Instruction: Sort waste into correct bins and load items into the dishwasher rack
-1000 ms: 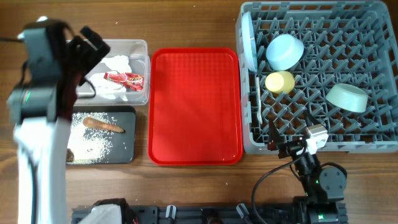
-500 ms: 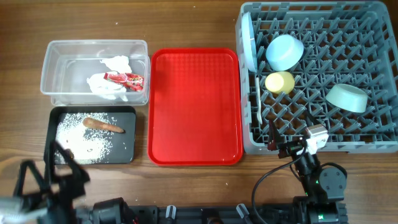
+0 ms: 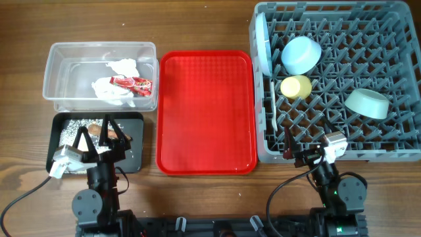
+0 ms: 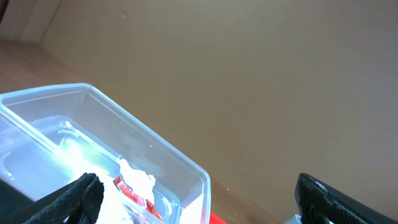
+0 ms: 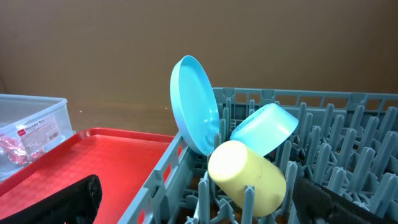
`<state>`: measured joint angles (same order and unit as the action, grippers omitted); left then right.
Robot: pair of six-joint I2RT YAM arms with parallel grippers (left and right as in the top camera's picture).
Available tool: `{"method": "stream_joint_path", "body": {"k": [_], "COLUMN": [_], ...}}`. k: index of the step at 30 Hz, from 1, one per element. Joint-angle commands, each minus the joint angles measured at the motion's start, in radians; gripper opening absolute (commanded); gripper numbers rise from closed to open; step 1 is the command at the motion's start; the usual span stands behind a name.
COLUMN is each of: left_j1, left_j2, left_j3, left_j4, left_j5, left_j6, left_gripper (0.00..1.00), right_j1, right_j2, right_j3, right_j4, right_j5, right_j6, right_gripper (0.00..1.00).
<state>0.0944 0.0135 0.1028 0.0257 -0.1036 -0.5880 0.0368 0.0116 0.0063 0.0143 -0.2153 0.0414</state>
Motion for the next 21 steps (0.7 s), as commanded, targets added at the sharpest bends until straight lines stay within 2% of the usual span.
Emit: {"method": "stream_joint_path", "body": {"k": [1,2,6,7,10,11,21], "left_j1": [-0.008,-0.008,-0.008,-0.008,-0.009,-0.008,-0.008], "left_j2": [-0.011,-0.011,-0.011,-0.011,-0.011,-0.011,-0.011], "left_j3": [-0.065,-0.093,-0.097,-0.097,-0.097,-0.097,-0.097], "left_j4": [0.031,0.048,-0.041,-0.072,-0.093,-0.091,-0.091], "left_j5": [0.005,0.005,0.006,0.014,0.035,0.035,0.035], "left_j6": [0.005,0.005,0.025,0.079,0.38,0.405,0.398], "left_gripper": [1.0,1.0,1.0,1.0,1.0,1.0,1.0], "right_j1": [0.005,0.005,0.005,0.005,0.005,0.005,0.005], "right_j2": [-0.007,-0.007,-0.007,-0.007,-0.007,-0.007,-0.007], "right_j3": [-0.001,-0.001,-0.001,-0.001,-0.001,-0.001,-0.001], "right_j4": [0.003,0.003,0.003,0.003,0.002,0.003,0.003], "right_j5": [0.012,0.012,0.012,0.012,0.012,0.012,0.012], "right_j6": [0.014,0.014,0.014,0.013,0.014,0.014,0.014], "right_gripper": [1.0,1.0,1.0,1.0,1.0,1.0,1.0]}}
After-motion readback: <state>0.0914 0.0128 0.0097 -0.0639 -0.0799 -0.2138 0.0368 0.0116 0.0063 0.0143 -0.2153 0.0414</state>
